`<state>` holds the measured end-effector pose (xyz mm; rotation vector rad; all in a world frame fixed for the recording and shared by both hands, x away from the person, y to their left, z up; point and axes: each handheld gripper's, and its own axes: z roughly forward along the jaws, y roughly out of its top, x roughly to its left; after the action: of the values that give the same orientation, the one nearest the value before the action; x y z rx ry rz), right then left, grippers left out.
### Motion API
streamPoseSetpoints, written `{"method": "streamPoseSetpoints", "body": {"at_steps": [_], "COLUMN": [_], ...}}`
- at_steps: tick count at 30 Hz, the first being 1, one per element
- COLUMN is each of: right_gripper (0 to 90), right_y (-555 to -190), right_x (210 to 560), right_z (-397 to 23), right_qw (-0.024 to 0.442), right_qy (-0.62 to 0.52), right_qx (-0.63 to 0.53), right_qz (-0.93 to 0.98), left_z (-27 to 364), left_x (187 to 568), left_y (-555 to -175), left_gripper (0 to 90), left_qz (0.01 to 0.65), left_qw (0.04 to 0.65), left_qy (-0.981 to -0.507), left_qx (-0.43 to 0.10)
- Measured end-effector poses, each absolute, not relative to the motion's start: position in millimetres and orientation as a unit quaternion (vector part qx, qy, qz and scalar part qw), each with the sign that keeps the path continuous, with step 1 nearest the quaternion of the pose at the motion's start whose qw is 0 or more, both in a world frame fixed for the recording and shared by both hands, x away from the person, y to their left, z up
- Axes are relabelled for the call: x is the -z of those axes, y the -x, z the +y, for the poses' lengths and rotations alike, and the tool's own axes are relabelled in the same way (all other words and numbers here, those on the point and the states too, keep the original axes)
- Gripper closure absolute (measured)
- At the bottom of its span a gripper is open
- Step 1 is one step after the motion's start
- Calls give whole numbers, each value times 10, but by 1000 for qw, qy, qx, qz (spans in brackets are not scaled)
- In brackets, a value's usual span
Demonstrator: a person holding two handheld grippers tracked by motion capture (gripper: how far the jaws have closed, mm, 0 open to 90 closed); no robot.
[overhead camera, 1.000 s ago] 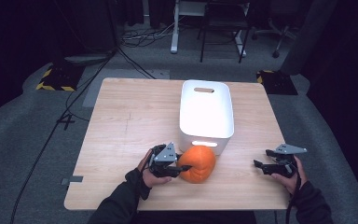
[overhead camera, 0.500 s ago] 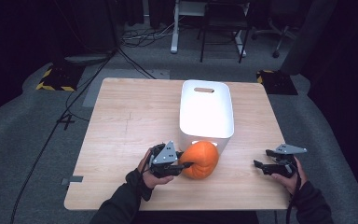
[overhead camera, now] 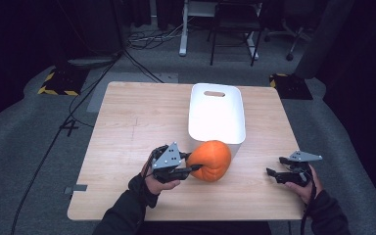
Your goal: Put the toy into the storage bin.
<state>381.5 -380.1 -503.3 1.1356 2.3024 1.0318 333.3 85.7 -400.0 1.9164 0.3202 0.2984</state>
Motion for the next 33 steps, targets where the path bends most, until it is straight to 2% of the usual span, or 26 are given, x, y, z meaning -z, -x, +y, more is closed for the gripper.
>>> {"method": "streamPoseSetpoints", "body": {"at_steps": [21,33], "right_gripper": [200,199], "right_y": [-3805,-3805], "right_x": [5028,5027], "right_z": [-3806,-3807], "right_qw": [185,185], "right_qy": [-404,-404], "right_qx": [-363,-362], "right_qz": [819,820], "left_z": [1042,1063], "left_x": [3558,3256], "left_y": [-3143,-3301], "left_gripper": [653,650], "left_qz": [121,132], "left_qw": [593,611], "left_qy": [-781,-761], "left_qx": [-153,-171]}}
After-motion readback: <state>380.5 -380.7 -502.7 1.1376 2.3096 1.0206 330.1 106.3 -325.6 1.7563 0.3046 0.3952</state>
